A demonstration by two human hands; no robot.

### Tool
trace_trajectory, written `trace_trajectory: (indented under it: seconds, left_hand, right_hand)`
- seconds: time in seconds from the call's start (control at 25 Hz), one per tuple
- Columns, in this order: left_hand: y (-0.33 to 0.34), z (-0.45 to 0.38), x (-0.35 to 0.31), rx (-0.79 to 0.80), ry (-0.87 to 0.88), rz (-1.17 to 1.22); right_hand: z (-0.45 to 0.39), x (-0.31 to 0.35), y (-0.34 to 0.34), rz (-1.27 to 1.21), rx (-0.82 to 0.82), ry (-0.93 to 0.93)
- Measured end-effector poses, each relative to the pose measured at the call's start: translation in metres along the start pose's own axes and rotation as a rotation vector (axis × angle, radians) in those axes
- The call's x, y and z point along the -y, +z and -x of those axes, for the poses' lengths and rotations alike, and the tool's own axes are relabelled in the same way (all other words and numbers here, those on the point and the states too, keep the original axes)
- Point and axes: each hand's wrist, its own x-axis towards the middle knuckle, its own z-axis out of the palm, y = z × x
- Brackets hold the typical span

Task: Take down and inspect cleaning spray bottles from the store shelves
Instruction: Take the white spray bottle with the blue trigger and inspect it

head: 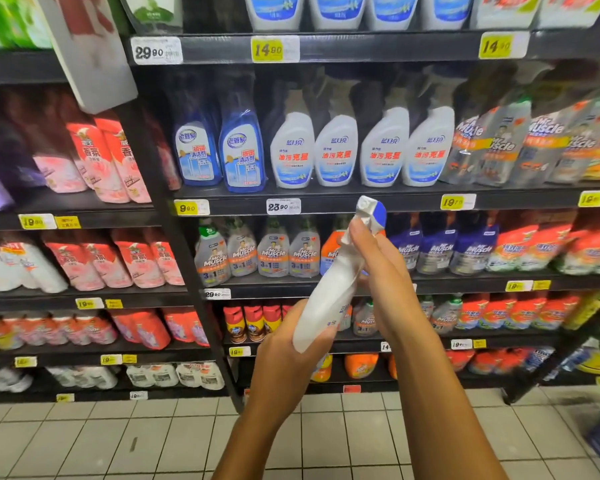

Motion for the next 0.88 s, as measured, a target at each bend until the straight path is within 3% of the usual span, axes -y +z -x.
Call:
trace_trajectory:
  seconds: [0.12,0.28,0.52,0.88]
  left_hand:
    - [0.013,0.000,0.002,-0.073,0.065,-0.148]
    - [0.019,-0.001,0.004,-0.076,0.064,-0.114]
    - [0.020,-0.005,-0.001,-0.027,0.060,-0.005]
    - [0.022,-0.012,0.004,0.063,-0.116,0.215]
  right_hand:
    - [-0.004,0.002,-0.002,-0.009,-0.046,-0.009]
    - [-0.008,0.002,-0.006,0.007,-0.071,-0.008]
    - [-0.014,0.001,-0.008,0.035,-0.121,-0.044]
    - [-0.018,0.004,-0.003,0.194,-0.237,-0.015]
